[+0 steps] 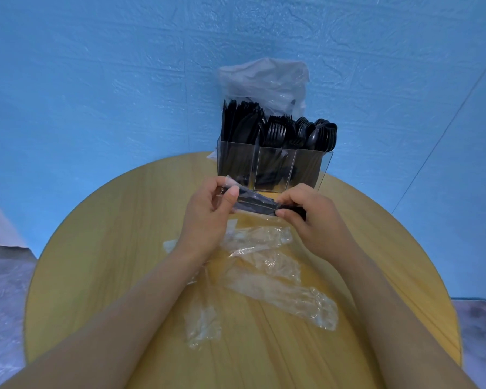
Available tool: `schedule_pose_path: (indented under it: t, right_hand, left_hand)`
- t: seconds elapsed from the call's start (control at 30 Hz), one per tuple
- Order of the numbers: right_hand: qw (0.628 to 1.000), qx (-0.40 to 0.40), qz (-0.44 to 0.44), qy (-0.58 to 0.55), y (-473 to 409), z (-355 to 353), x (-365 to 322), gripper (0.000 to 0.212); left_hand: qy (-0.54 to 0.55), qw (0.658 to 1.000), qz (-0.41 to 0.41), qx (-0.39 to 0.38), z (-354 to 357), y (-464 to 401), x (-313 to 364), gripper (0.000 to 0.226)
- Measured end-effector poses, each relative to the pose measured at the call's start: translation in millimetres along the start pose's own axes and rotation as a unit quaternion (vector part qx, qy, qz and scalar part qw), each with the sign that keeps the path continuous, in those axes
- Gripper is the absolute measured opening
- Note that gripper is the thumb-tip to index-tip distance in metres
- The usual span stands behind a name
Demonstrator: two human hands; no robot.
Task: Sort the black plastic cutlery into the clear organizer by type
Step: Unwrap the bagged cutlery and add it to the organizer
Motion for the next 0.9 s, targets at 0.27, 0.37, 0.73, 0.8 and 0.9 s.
schedule_pose_path:
  t: [0.27,0.37,0.73,0.8,0.9]
  right_hand:
    - [0.999,-0.026,-0.021,0.019,3,-2,-3,0.049]
    - [0.999,0.002,-0.034,-0.013,2,-6,-5,0.027]
    - [0.991,0.043,0.0,-0.124,4,-9,8,0.006]
    - [0.987,0.051,0.022,-0.151,4,-11,11,0.012]
    - [0.976,0.073,0.065,-0.195,6,-16,17,0.015]
  left_hand:
    - [0.128,0.988,-0.071,0.051,-8,-1,-1,0.012]
    - [0.129,0.987,-0.075,0.061,-10,-3,-2,0.009]
    - [-0.046,0.996,0.02,0.07,-15,-2,5,0.02]
    - [-0.044,0.995,0.031,0.079,-16,-2,6,0.015]
    - [-0.026,0.992,0.038,0.114,-21,-3,7,0.012]
Point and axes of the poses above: each hand's wrist, its own y-axis away from the middle knuckle, its own z-axis out of the palm, x = y × z, the point moved 4 cm from there along -y, towards the middle knuckle, and after that the axes turned 2 degrees about -x, right-handed, at the moved point
